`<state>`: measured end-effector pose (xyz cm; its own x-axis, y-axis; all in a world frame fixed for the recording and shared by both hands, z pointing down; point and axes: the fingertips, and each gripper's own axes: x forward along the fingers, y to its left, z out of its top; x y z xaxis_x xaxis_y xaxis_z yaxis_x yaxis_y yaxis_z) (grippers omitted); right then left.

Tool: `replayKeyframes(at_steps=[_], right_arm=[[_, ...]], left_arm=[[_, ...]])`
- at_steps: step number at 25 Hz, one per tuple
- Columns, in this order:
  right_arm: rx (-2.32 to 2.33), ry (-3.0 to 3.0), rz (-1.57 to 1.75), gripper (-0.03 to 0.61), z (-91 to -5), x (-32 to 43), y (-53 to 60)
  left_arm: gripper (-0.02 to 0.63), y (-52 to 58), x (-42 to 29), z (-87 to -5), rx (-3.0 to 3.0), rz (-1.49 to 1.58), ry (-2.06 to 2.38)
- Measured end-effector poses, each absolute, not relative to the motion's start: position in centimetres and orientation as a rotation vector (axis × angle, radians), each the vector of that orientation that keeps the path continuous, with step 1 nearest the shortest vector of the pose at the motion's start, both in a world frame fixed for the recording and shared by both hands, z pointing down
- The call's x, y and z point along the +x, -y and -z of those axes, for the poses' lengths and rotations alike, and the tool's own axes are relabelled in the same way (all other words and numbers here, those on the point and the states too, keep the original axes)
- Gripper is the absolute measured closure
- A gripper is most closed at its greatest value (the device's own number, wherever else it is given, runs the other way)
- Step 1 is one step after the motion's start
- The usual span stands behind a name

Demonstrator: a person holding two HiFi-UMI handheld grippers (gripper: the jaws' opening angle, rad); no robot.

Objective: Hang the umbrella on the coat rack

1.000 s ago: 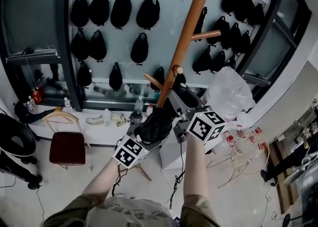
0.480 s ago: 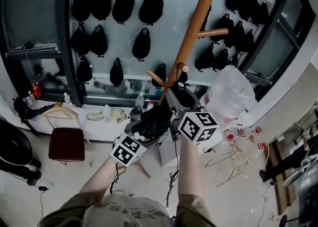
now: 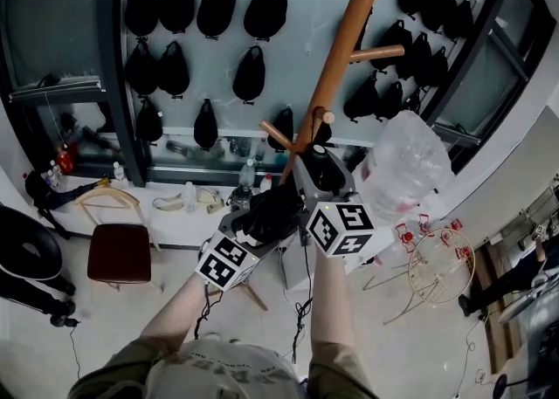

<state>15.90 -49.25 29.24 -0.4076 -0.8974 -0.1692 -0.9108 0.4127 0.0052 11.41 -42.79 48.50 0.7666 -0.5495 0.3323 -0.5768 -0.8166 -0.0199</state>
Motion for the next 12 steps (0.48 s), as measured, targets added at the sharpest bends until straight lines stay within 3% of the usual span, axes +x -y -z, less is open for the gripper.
replayKeyframes(at_steps=[10, 11, 12], right_arm=[[-1.613, -2.492, -0.18, 0.31, -29.4, 16.2, 48.1], [-1.609, -2.488, -0.176, 0.264, -29.4, 16.2, 48.0], [-1.603, -2.485, -0.17, 0.259, -29.4, 16.3, 47.9]], left_arm=[[0.273, 42.4, 11.4, -49.2, 2.859, -0.519, 0.934], [0.273, 42.4, 11.4, -49.2, 2.856, -0.521, 0.937], [0.273, 42.5, 11.3, -49.1, 2.856, -0.519, 0.94]])
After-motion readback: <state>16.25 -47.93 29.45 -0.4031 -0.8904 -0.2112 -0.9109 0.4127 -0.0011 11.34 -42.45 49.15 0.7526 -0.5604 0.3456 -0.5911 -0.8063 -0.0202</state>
